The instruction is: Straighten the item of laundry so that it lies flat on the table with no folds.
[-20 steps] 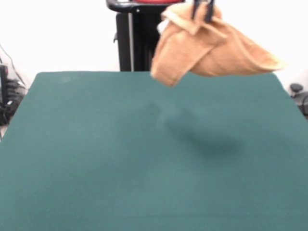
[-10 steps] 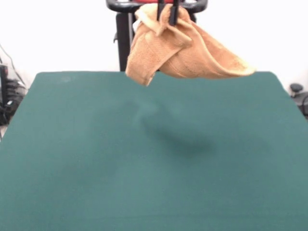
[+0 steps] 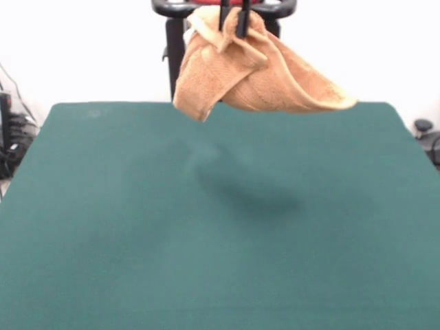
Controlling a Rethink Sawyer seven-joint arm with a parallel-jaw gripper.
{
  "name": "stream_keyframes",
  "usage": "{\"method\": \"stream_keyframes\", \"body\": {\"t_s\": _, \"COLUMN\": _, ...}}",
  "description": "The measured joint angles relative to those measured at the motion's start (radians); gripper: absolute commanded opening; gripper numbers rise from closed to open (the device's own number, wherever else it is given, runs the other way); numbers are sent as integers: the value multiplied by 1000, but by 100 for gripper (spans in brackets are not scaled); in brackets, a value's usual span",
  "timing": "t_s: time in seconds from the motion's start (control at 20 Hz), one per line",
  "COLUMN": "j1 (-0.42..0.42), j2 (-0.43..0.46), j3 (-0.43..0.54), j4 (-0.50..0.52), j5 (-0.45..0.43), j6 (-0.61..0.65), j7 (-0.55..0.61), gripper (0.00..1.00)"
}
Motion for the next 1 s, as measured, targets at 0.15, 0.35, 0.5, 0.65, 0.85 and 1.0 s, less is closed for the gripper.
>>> {"method": "stream_keyframes", "body": {"t_s": 0.15, "j1": -13, "j2": -1, "j3": 14, "j4": 29, "j5": 0, "j6": -80, "j7": 0, "gripper": 0}}
{"method": "stream_keyframes", "body": {"t_s": 0.35, "j1": -10, "j2": -3, "j3": 17, "j4": 60, "j5": -1, "j6": -155, "j7": 0, "gripper": 0}}
{"method": "stream_keyframes", "body": {"t_s": 0.5, "j1": 17, "j2": -11, "j3": 17, "j4": 64, "j5": -11, "j6": -162, "j7": 0, "gripper": 100}}
{"method": "stream_keyframes", "body": {"t_s": 0.65, "j1": 29, "j2": -22, "j3": 17, "j4": 64, "j5": -23, "j6": -153, "j7": 0, "gripper": 100}}
{"method": "stream_keyframes", "body": {"t_s": 0.85, "j1": 36, "j2": -34, "j3": 17, "j4": 63, "j5": -29, "j6": -147, "j7": 0, "gripper": 100}}
{"method": "stream_keyframes", "body": {"t_s": 1.0, "j1": 37, "j2": -43, "j3": 17, "j4": 64, "j5": -30, "j6": -146, "j7": 0, "gripper": 100}}
